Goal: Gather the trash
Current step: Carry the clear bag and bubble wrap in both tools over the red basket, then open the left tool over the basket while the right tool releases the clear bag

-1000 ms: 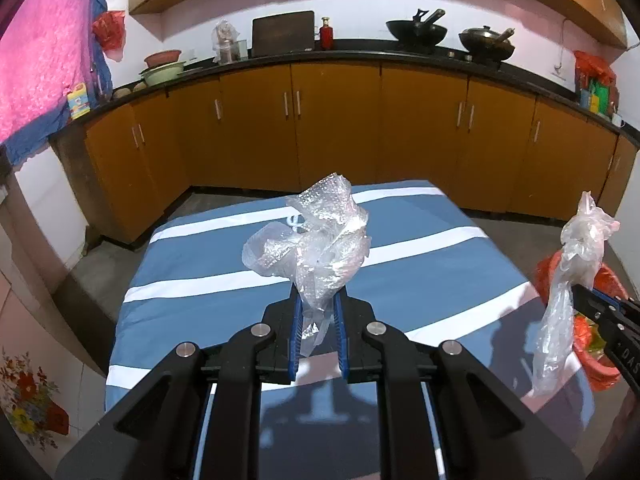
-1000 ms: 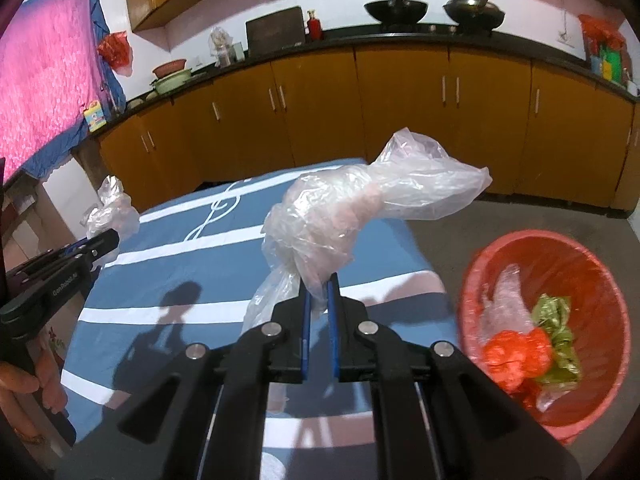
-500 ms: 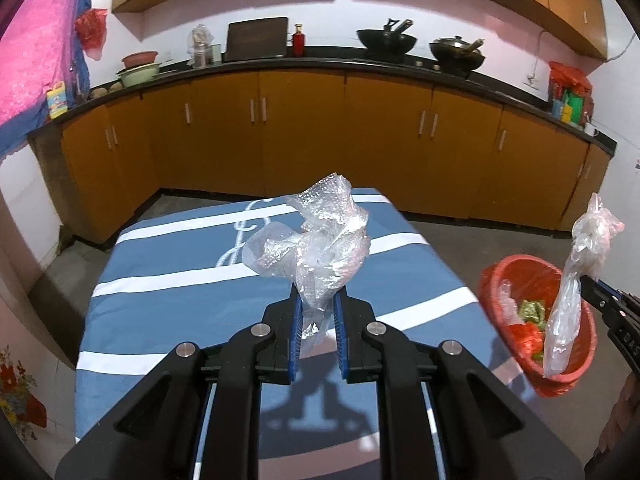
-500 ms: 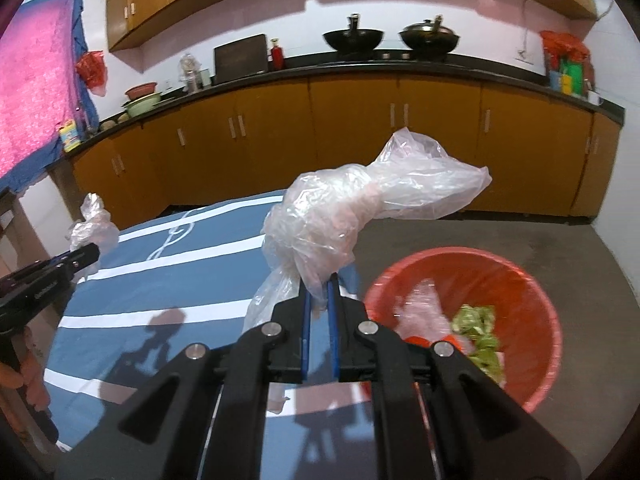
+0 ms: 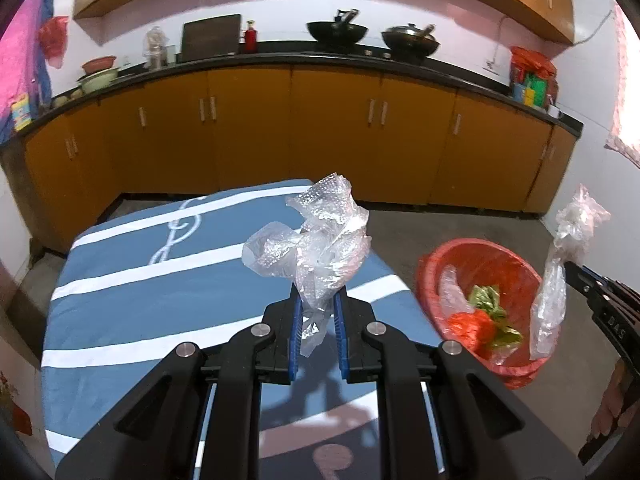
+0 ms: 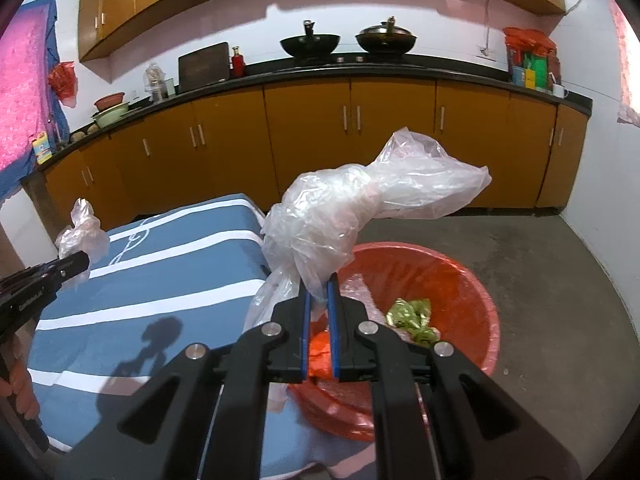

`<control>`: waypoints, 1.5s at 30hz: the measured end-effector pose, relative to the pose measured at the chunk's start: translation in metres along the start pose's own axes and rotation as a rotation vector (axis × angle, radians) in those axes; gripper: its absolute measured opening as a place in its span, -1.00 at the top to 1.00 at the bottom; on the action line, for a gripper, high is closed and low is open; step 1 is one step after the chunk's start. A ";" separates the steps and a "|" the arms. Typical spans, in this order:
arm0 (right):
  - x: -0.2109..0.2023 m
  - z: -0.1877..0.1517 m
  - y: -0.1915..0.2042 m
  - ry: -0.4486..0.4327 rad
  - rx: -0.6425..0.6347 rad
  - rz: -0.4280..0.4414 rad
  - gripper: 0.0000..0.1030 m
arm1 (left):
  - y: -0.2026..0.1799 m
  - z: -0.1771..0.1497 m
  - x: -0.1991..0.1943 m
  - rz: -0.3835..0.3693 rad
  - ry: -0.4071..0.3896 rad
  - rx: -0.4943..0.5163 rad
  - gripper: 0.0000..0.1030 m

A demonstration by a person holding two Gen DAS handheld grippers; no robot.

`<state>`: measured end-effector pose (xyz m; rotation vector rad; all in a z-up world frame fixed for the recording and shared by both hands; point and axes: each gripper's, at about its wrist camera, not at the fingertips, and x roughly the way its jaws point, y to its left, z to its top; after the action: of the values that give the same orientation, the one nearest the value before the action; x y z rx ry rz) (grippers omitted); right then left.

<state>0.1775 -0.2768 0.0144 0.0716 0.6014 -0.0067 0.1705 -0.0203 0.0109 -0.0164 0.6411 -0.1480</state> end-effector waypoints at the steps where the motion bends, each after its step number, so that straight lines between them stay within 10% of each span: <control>1: 0.000 0.000 -0.003 0.000 0.004 -0.003 0.82 | -0.006 0.000 0.001 -0.008 0.002 0.008 0.72; 45: 0.054 -0.021 -0.097 0.078 0.034 -0.014 0.73 | -0.174 -0.020 0.102 -0.287 0.201 0.140 0.51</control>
<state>0.2080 -0.3715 -0.0398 0.1014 0.6797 -0.0274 0.2160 -0.2068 -0.0546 0.0427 0.8264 -0.4761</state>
